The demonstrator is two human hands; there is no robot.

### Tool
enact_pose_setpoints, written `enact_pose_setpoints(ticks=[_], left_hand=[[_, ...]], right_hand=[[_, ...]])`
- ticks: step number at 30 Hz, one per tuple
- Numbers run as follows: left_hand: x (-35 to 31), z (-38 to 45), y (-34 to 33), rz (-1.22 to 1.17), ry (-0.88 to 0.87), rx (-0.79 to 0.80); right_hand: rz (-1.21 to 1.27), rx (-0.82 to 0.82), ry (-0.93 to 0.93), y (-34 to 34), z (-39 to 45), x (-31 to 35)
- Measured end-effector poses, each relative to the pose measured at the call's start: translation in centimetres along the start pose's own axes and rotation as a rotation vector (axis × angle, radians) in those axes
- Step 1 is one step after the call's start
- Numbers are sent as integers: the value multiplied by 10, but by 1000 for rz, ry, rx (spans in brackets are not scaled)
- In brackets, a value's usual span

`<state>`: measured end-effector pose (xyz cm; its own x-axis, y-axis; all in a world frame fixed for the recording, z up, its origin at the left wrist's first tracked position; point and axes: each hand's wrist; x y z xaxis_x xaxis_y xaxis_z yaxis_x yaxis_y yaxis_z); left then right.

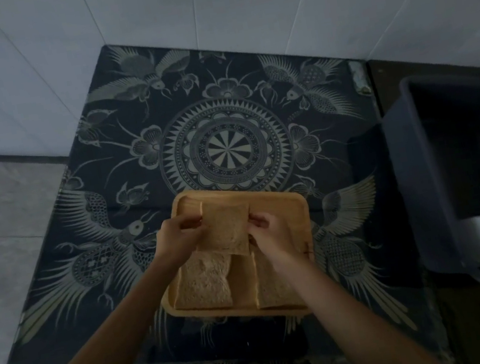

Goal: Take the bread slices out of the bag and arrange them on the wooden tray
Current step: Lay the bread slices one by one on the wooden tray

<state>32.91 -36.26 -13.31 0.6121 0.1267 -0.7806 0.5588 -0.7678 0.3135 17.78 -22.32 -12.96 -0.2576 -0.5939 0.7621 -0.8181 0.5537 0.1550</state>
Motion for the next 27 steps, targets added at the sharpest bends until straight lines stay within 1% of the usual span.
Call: enact_pose_setpoints(ticks=[8, 12, 16, 21, 27], left_hand=[[13, 34, 19, 136, 12, -52], [21, 37, 22, 194, 32, -46], [25, 36, 23, 285, 23, -83], [29, 36, 23, 313, 18, -102], [28, 30, 20, 321, -39, -143]], right_hand=[[-83, -25, -22, -26, 35, 8], [-118, -19, -33, -33, 42, 7], [-165, -22, -51, -38, 44, 2], [-237, -62, -36, -42, 47, -4], [-280, -92, -25, -45, 45, -8]])
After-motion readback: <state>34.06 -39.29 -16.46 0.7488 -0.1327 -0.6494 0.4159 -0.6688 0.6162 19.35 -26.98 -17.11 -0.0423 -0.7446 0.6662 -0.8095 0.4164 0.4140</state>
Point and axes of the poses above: each hand's wrist, its own z-axis towards the middle knuckle, its own y-axis out of the back of the hand, x = y × z, and after that the axes turned 11 degrees about x, right-handed
